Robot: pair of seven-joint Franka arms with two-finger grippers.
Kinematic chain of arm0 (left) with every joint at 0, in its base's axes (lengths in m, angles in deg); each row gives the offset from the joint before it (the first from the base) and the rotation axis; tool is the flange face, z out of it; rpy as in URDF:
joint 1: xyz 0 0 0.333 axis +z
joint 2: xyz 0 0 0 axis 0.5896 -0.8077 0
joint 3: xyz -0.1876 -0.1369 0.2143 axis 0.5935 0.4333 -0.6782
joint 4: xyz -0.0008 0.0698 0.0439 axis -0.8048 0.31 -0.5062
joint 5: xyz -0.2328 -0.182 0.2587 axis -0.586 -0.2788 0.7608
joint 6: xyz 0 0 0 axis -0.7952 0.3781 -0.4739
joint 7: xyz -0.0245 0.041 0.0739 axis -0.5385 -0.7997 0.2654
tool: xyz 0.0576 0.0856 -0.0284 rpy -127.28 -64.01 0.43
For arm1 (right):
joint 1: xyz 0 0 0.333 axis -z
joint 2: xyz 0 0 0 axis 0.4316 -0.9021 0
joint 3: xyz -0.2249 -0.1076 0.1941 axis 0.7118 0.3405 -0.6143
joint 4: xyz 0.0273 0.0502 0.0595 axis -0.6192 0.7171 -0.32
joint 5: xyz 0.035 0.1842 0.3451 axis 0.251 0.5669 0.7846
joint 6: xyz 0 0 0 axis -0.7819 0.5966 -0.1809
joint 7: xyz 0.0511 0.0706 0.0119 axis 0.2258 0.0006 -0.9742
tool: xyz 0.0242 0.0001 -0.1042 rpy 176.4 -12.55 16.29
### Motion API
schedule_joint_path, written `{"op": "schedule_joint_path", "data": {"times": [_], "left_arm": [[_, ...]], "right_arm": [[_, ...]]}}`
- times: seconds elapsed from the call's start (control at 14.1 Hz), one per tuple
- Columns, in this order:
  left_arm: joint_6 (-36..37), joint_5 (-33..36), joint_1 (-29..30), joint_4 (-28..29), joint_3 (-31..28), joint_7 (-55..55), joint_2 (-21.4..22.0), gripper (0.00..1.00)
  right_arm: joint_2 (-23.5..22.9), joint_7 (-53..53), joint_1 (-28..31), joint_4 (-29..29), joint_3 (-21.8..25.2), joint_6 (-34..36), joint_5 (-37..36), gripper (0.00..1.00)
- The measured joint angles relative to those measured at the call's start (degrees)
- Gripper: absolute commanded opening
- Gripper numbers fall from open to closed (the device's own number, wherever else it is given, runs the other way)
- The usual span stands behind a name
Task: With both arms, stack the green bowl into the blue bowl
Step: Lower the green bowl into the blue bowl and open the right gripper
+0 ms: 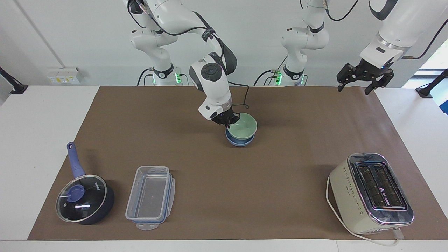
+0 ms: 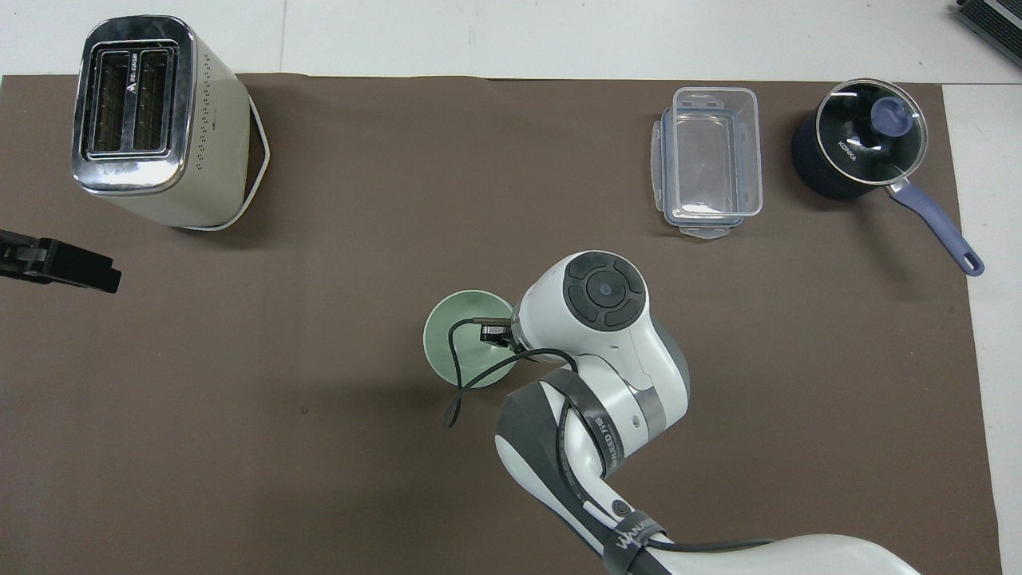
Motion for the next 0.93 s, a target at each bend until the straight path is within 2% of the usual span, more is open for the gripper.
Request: {"op": "schedule_joint_path", "data": {"times": [0.93], "left_arm": [[0.0, 0.0, 0.0, 0.0, 0.0, 0.0, 0.0, 1.0]], "right_arm": [[-0.28, 0.0, 0.0, 0.71, 0.09, -2.54, -0.46, 0.0]]}}
